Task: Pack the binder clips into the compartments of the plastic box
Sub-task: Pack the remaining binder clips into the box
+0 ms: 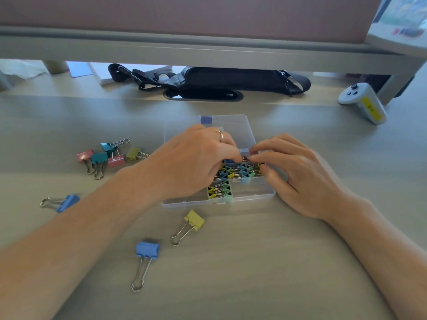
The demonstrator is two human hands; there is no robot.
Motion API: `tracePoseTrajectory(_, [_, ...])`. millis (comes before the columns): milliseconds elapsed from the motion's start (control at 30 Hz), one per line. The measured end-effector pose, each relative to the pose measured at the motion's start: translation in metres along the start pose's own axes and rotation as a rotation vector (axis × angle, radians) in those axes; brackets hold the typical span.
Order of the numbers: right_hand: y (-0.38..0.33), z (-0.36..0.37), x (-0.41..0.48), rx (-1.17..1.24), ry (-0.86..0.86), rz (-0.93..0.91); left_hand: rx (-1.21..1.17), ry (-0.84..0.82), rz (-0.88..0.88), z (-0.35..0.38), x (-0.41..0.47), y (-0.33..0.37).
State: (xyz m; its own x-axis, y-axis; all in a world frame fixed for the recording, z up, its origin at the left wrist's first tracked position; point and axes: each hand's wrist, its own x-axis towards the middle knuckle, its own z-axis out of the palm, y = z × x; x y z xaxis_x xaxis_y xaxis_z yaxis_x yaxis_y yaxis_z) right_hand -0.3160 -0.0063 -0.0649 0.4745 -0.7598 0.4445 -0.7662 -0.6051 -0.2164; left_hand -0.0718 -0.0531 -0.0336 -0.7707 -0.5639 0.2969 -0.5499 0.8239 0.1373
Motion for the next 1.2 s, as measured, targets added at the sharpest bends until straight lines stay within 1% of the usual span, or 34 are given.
tracePoseTrajectory(133, [-0.001, -0.001, 0.000, -0.013, 0.019, 0.002, 0.092, 0.003, 0.066, 0.000, 0.000, -0.002])
tracePoseTrajectory(333, [-0.003, -0.004, 0.000, -0.018, 0.009, -0.018, -0.016, -0.049, -0.013, -0.002, -0.002, -0.005])
tracePoseTrajectory(433, [-0.003, -0.004, 0.000, -0.006, 0.015, -0.028, -0.036, -0.050, -0.032, -0.001, -0.003, -0.005])
tracePoseTrajectory(567, [-0.003, -0.003, 0.001, 0.001, 0.020, -0.016, -0.009, -0.025, -0.008, -0.001, -0.001, -0.003])
tracePoseTrajectory(733, [-0.008, -0.003, 0.004, -0.066, 0.029, -0.014, 0.048, -0.009, 0.047, -0.005, -0.001, -0.002])
tracePoseTrajectory(933, [-0.010, -0.005, 0.001, -0.090, 0.036, -0.022, 0.042, -0.064, -0.024, -0.002, 0.000, -0.003])
tracePoseTrajectory(1200, [-0.009, -0.003, 0.002, -0.079, 0.043, -0.015, 0.080, -0.056, 0.001, -0.004, 0.003, -0.003])
